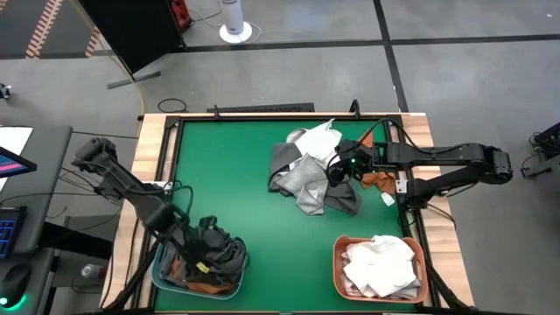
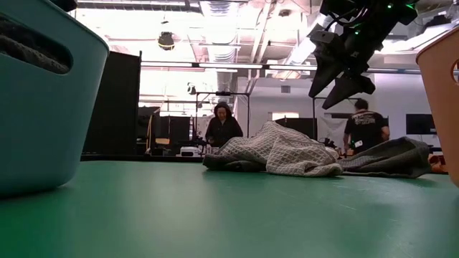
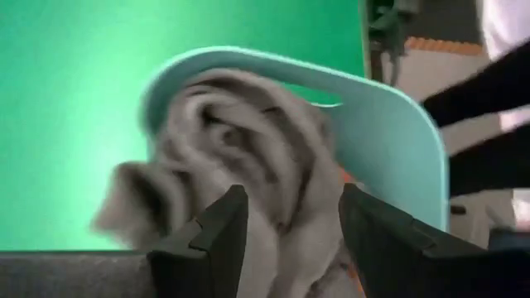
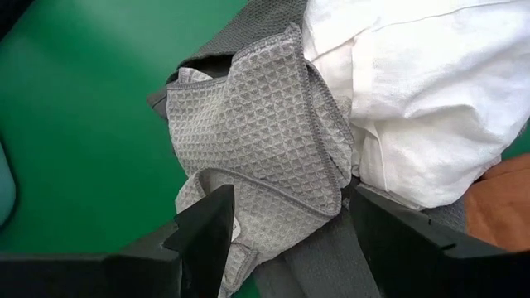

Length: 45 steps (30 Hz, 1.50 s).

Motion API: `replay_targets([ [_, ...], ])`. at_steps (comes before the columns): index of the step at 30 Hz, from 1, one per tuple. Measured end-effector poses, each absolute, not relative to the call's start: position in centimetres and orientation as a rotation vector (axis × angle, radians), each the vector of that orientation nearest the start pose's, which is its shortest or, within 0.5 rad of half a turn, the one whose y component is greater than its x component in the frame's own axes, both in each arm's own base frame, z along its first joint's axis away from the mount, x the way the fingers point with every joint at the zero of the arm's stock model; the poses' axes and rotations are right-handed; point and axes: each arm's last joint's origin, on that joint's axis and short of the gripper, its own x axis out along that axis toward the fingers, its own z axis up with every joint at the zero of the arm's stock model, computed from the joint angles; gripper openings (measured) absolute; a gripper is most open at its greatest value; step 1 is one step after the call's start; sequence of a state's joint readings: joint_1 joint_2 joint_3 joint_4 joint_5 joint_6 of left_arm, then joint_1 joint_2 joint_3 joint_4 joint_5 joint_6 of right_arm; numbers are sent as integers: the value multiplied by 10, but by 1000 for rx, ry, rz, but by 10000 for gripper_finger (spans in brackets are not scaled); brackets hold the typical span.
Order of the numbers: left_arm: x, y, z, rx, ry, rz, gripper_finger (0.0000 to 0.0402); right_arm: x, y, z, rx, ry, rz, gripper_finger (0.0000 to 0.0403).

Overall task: Sort towels by color in basket
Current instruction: Put the left gray towel into the green bin

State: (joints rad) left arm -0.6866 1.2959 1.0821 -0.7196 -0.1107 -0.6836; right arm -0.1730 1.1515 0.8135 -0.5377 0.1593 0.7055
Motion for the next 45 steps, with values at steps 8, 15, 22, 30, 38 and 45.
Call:
replay_targets([
  [8, 185, -127, 290, -286, 1066, 103, 180, 221, -43, 246, 660, 731, -607, 269],
  [15, 194, -121, 279, -287, 1053, 76, 180, 221, -43, 246, 670, 730, -605, 269],
  [22, 193, -121, 254, -361, 1111, 54, 180, 222, -43, 246, 686, 721, -609, 269],
  [30, 199, -123, 250, -415, 1040, 30, 79, 225, -43, 249, 690, 676, -594, 269],
  [38, 211, -135, 264, -508, 932, -218, 4, 226, -44, 250, 685, 663, -591, 269],
  [45, 214, -150, 277, -523, 842, -469, 3, 226, -44, 250, 684, 663, -591, 269],
])
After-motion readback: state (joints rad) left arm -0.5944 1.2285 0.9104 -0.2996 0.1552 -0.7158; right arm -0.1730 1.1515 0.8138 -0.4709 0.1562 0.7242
